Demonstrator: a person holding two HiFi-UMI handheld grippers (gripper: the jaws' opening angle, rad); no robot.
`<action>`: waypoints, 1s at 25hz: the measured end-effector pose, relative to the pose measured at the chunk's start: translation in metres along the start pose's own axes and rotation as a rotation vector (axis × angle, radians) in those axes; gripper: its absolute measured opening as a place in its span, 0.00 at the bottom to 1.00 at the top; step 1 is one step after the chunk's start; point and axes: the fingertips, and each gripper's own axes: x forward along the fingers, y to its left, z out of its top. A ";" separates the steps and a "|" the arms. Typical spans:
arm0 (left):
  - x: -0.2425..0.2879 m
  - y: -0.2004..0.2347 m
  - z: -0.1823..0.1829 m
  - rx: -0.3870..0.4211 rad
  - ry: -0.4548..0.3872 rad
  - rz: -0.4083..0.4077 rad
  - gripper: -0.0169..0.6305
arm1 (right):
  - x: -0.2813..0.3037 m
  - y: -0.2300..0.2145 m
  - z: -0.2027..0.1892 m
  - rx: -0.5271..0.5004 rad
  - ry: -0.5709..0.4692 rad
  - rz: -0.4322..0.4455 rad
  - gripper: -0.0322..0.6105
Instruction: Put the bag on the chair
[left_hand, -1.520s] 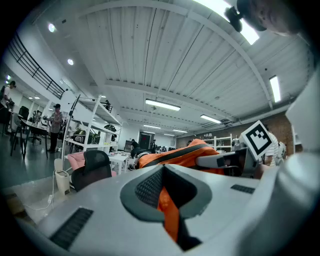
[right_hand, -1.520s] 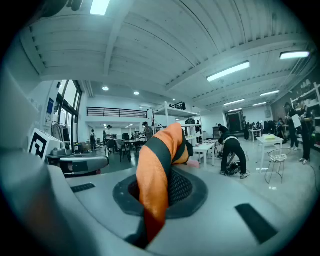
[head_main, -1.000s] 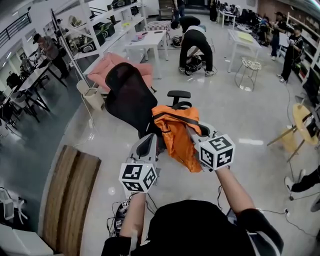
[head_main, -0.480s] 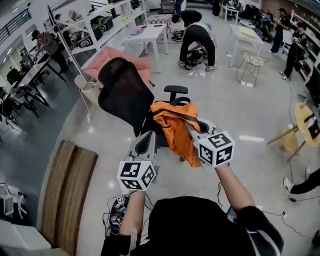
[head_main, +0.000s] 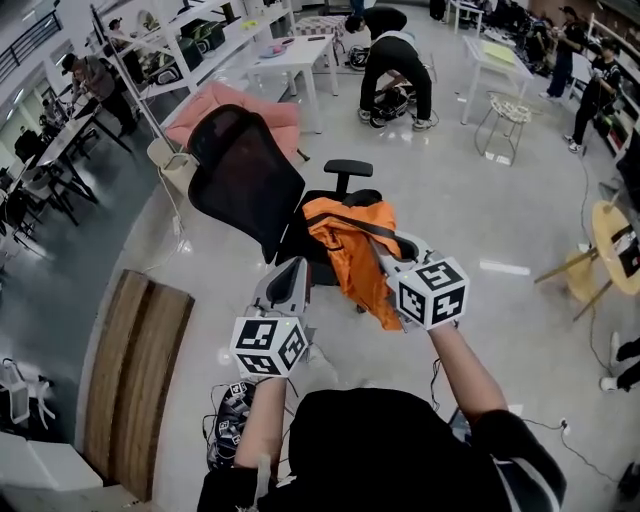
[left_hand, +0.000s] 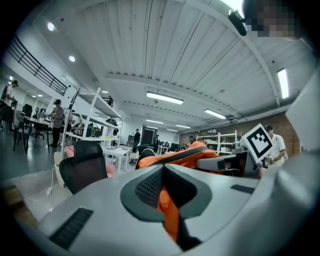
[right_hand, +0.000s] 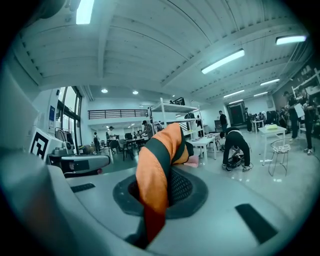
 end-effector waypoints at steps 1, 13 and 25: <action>0.002 0.000 0.000 -0.004 0.001 -0.001 0.05 | 0.001 -0.001 0.000 0.003 0.000 0.001 0.08; 0.019 0.004 -0.002 -0.013 0.001 -0.017 0.05 | 0.010 -0.009 -0.001 0.006 0.000 0.001 0.08; 0.041 0.044 -0.012 -0.035 -0.004 -0.002 0.05 | 0.056 -0.014 -0.009 0.001 0.027 0.015 0.08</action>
